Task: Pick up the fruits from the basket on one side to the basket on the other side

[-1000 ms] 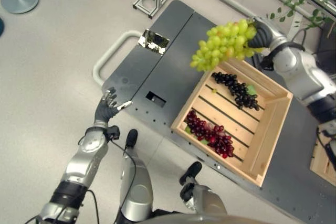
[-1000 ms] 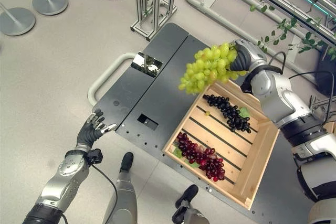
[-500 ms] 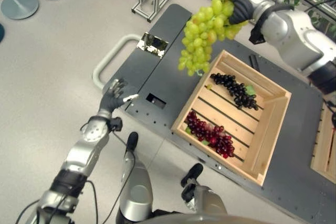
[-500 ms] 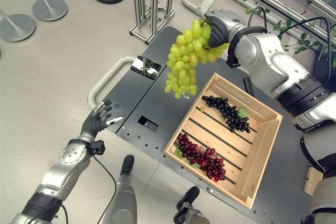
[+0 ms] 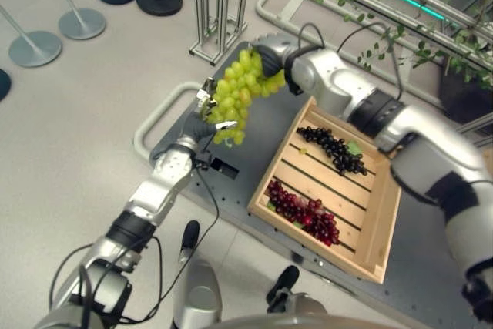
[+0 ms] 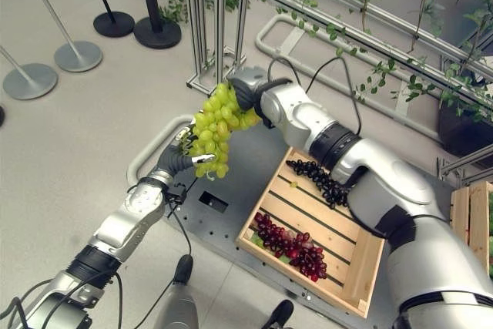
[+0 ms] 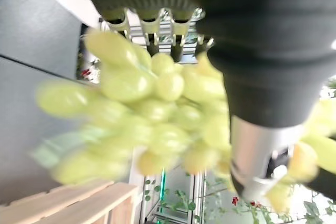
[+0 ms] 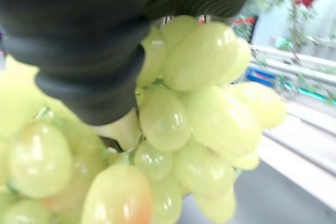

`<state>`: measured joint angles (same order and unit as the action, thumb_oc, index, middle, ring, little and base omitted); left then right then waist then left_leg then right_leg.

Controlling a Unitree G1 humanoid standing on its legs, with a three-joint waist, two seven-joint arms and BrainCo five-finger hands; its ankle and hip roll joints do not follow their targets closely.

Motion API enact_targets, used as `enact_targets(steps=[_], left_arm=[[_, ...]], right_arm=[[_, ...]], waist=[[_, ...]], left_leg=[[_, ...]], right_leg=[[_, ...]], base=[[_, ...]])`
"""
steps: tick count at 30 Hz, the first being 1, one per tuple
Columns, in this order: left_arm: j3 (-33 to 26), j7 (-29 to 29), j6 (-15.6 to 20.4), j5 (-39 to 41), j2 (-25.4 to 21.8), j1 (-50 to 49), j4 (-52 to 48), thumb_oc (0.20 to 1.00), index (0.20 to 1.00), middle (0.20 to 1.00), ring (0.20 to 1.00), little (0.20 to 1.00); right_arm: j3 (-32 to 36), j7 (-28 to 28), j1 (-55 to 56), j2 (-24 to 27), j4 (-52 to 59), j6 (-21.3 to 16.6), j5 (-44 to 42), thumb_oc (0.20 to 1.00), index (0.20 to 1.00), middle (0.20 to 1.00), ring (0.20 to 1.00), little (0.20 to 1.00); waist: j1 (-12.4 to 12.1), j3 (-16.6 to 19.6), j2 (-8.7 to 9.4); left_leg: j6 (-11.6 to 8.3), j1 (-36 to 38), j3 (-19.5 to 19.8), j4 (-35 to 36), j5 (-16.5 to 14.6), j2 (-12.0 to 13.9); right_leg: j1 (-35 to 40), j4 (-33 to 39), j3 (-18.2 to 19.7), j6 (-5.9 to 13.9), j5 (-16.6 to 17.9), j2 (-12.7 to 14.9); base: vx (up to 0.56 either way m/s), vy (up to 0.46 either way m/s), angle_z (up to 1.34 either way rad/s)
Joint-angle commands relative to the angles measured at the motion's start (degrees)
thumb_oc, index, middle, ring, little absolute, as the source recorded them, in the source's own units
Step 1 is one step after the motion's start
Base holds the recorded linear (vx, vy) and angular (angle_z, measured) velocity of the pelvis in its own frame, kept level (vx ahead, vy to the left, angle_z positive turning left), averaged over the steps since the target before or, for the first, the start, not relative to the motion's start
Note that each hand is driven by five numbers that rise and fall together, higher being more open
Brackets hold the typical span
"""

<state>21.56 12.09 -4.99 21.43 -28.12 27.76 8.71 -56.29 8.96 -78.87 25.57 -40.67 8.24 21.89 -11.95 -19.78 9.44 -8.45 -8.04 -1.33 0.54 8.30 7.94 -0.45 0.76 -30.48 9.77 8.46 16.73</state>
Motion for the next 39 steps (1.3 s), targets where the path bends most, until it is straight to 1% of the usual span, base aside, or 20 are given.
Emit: enact_targets(steps=[1, 3, 9, 16, 21, 32, 39], left_arm=[[2.7, 1.0, 2.5, -4.8, 1.9, 4.0, 1.9, 1.0, 1.0, 1.0, 1.0, 1.0], [2.9, 1.4, 2.5, -5.5, 2.9, 4.1, 2.4, 1.0, 1.0, 1.0, 1.0, 1.0], [3.0, 1.4, 2.1, -8.4, 4.1, 3.3, 2.8, 1.0, 1.0, 1.0, 1.0, 1.0], [3.2, 0.6, 1.6, -9.0, 5.1, 2.1, 4.8, 1.0, 1.0, 1.0, 1.0, 1.0], [5.0, -0.3, 0.8, -10.5, 5.4, 3.3, 7.3, 1.0, 1.0, 1.0, 1.0, 1.0], [4.9, 1.3, 0.7, -10.2, 7.0, 3.9, 11.1, 1.0, 1.0, 1.0, 1.0, 1.0], [1.8, 5.6, 1.6, -8.9, 8.0, 3.9, 10.8, 1.0, 1.0, 1.0, 1.0, 1.0]], right_arm=[[2.5, -3.6, -4.7, 1.0, -3.4, 1.5, 3.8, 0.2, 0.2, 0.2, 0.2, 0.2], [3.2, -3.8, -3.5, -0.5, -4.9, 1.6, 4.8, 0.2, 0.2, 0.2, 0.2, 0.2], [4.6, -4.1, -1.0, -2.8, -8.3, 1.7, 7.2, 0.2, 0.2, 0.2, 0.2, 0.2], [6.5, -4.1, 0.9, -3.4, -5.6, 1.6, 7.3, 0.2, 0.2, 0.2, 0.2, 0.2], [6.8, -4.1, 0.9, -4.0, -2.4, 1.3, 6.5, 0.2, 0.2, 0.2, 0.2, 0.2], [7.2, -4.4, -1.1, -4.5, 5.2, 0.6, 2.9, 0.2, 0.2, 0.2, 0.2, 0.2], [9.2, -5.4, 1.2, -5.2, 9.7, 0.6, -1.5, 0.2, 0.2, 0.2, 0.2, 0.2]], waist=[[-1.0, 3.0, 0.18], [-1.0, 3.0, -0.05], [-1.3, 3.1, -0.75], [-0.9, 3.5, -1.29], [-0.3, 3.8, -1.58], [0.5, 4.8, -1.12], [0.8, 5.4, -0.62]], left_leg=[[4.23, 1.0, 0.2, 4.3, -2.9, -4.2], [4.21, 1.0, 0.2, 4.3, -2.9, -4.2], [4.05, 0.9, 0.4, 4.4, -2.7, -4.0], [3.99, 1.0, 0.4, 4.4, -2.7, -4.0], [3.92, 1.2, 0.2, 4.4, -2.8, -3.9], [3.67, 1.6, -0.2, 4.5, -2.9, -3.7], [3.58, 1.8, -0.2, 4.4, -3.0, -3.5]], right_leg=[[-0.7, -11.1, 0.8, 3.42, -7.4, 3.2], [-0.7, -11.0, 0.7, 3.31, -7.5, 3.1], [-0.5, -10.7, 0.6, 3.13, -7.6, 2.8], [-0.2, -10.4, 0.7, 2.98, -7.6, 2.7], [0.0, -10.3, 0.7, 2.89, -7.6, 2.6], [0.5, -9.6, 0.7, 2.72, -7.6, 2.2], [0.6, -9.6, 0.7, 2.52, -7.8, 2.0]], base=[[0.0, 0.0, 0.0], [0.0, 0.0, 0.0], [0.0, 0.0, 0.0], [0.0, 0.0, 0.0], [0.0, 0.0, 0.0], [0.0, 0.0, 0.0], [0.0, 0.0, 0.0]])
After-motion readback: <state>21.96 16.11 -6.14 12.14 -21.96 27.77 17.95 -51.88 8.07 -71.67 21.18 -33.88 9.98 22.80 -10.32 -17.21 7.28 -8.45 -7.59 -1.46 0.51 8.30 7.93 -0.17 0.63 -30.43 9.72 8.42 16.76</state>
